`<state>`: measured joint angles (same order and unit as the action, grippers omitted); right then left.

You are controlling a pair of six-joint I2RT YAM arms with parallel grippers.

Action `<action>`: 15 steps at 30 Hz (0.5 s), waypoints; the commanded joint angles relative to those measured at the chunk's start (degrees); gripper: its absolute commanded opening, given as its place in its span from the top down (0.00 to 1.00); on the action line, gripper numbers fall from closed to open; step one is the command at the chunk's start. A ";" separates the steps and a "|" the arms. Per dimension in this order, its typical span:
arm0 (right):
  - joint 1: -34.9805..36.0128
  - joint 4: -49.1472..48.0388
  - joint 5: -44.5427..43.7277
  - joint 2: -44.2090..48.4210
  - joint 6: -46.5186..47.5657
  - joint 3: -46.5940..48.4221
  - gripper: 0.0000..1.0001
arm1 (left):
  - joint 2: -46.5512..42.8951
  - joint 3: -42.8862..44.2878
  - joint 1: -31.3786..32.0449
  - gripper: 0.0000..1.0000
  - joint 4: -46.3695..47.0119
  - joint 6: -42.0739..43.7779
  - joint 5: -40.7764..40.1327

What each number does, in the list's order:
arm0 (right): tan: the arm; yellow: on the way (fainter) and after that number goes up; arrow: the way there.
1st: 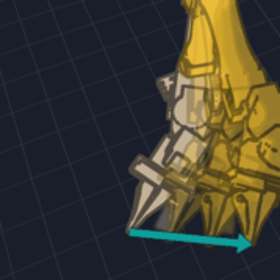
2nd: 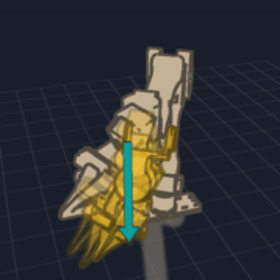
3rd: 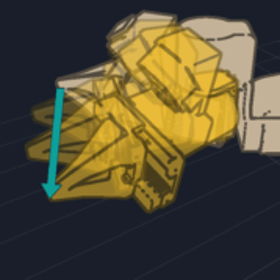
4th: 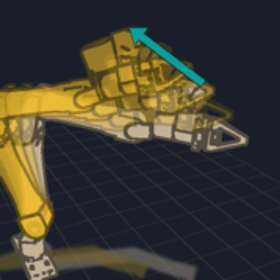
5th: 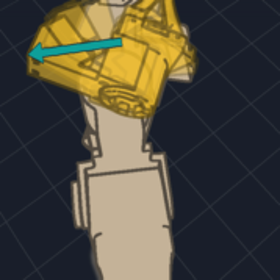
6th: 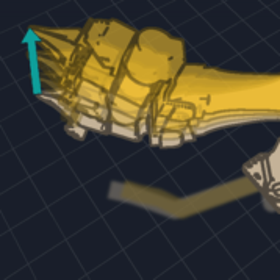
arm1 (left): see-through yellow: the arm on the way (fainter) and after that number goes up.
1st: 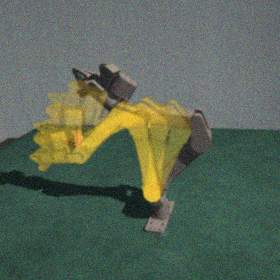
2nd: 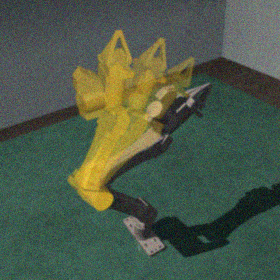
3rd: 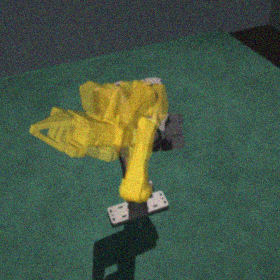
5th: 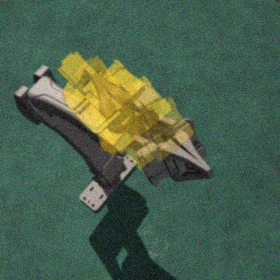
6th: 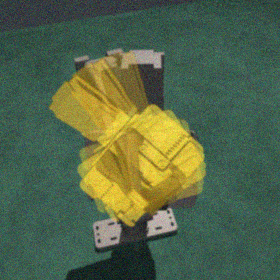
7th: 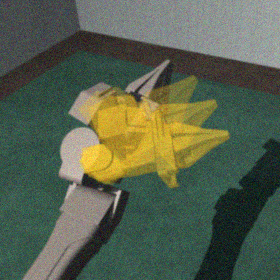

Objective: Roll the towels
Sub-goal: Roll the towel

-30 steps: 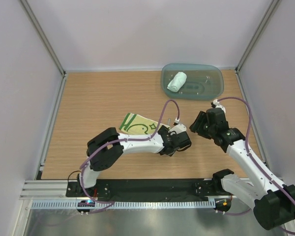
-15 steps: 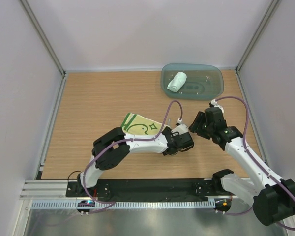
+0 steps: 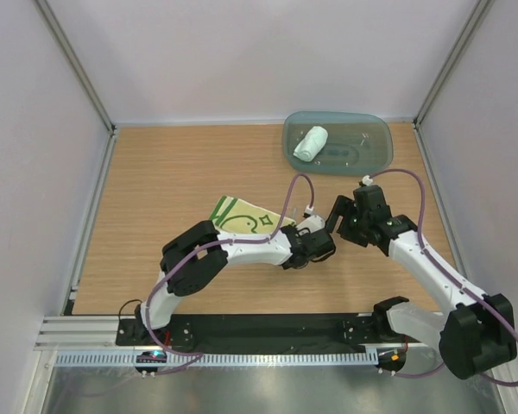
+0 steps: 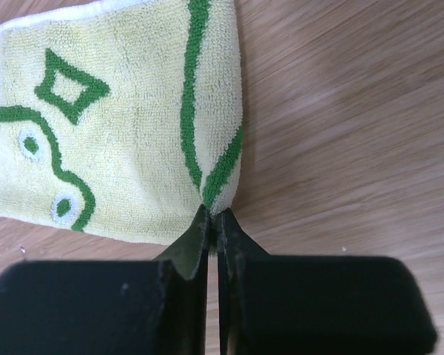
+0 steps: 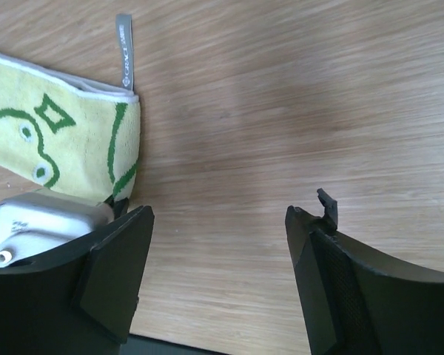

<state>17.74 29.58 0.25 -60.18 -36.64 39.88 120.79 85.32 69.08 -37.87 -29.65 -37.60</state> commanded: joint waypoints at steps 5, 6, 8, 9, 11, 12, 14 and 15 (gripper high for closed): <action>0.46 -9.86 14.50 -9.24 -7.20 3.63 0.17 | -12.06 -5.59 0.00 1.00 7.45 0.21 7.10; 0.54 -11.46 16.25 -10.38 -8.69 2.76 0.17 | -12.94 -6.65 -0.26 1.00 7.72 0.21 7.63; 0.54 -16.63 19.69 -13.37 -12.21 1.88 0.16 | -14.62 -7.18 -0.61 1.00 7.98 -0.23 8.25; 0.72 -18.14 20.66 -14.34 -13.01 1.35 0.16 | -14.88 -7.44 -0.61 1.00 7.98 -0.32 8.42; 1.24 -20.61 21.81 -17.50 -14.06 1.60 0.16 | -15.76 -8.06 -0.70 1.00 7.98 -0.76 8.34; 1.94 -21.14 21.90 -18.30 -14.07 2.30 0.16 | -15.94 -8.41 -0.70 1.00 7.98 -0.94 8.34; 2.83 -22.37 21.72 -20.93 -14.51 3.01 0.16 | -16.37 -8.85 -0.70 1.00 7.98 -1.64 8.51; 3.35 -23.07 21.72 -21.81 -14.86 3.36 0.16 | -16.55 -9.03 -0.70 1.00 8.16 -1.90 8.51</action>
<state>19.70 12.86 18.98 -80.29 -48.53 40.97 106.10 77.34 68.18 -32.10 -30.09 -29.74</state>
